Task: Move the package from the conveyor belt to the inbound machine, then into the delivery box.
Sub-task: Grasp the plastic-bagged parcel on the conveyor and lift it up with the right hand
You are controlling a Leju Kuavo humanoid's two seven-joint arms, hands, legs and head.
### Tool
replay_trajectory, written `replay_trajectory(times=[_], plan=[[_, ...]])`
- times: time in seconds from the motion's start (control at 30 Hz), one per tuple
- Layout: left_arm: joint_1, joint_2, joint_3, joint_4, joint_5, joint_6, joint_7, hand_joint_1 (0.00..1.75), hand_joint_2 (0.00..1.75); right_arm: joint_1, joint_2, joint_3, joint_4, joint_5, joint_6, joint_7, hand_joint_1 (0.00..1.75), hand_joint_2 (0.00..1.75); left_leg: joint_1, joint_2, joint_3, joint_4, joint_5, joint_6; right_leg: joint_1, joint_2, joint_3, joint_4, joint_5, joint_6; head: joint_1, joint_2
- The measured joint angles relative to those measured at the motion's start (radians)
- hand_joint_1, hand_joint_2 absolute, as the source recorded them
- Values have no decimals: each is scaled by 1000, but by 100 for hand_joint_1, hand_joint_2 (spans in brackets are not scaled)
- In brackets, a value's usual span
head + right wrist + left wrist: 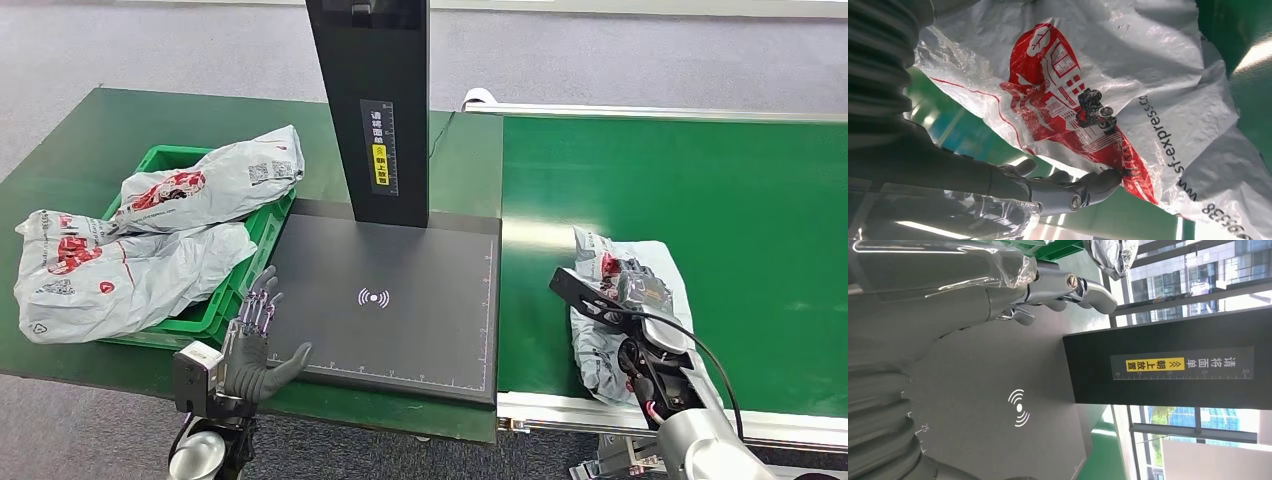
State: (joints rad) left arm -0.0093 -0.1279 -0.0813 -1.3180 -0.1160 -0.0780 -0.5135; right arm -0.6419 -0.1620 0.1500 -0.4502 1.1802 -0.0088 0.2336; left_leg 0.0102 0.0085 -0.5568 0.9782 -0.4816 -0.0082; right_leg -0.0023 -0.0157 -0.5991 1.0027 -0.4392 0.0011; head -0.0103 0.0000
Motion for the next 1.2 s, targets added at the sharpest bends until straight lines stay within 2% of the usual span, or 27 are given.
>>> replay_trajectory(times=[0.4, 0.6, 0.7, 0.83, 1.2], plan=[[0, -1, 0, 0, 0, 0, 0, 0, 175, -5, 0, 6, 18, 2, 0, 3, 0, 175, 0, 0, 0, 0, 0, 0, 0, 0, 0, 0, 0, 0, 0, 0], [8, -6, 0, 0, -14, 1, 7, 0, 175, -5, -1, 8, 19, 48, -4, 88, 0, 175, 0, 0, 0, 0, 0, 0, 0, 0, 0, 0, 0, 0, 0, 0], [10, -9, 0, 0, -18, 1, 9, 0, 175, -5, -3, 6, 19, 67, 0, 97, 0, 175, 0, 0, 0, 0, 0, 0, 0, 0, 0, 0, 0, 0, 0, 0], [7, -12, 0, 1, -25, -1, 13, 0, 175, -5, -1, -1, 19, 87, 37, 83, 175, 175, 0, -1, 0, 0, 0, 0, 0, 0, 0, 0, 0, 0, 0, 0], [-15, -4, -6, 50, -87, -12, 24, 0, 175, 7, 17, -10, 14, 82, 97, -16, 175, 175, 0, 0, 2, 0, 0, 0, 0, 0, 1, 0, 0, 0, 0, 0]])
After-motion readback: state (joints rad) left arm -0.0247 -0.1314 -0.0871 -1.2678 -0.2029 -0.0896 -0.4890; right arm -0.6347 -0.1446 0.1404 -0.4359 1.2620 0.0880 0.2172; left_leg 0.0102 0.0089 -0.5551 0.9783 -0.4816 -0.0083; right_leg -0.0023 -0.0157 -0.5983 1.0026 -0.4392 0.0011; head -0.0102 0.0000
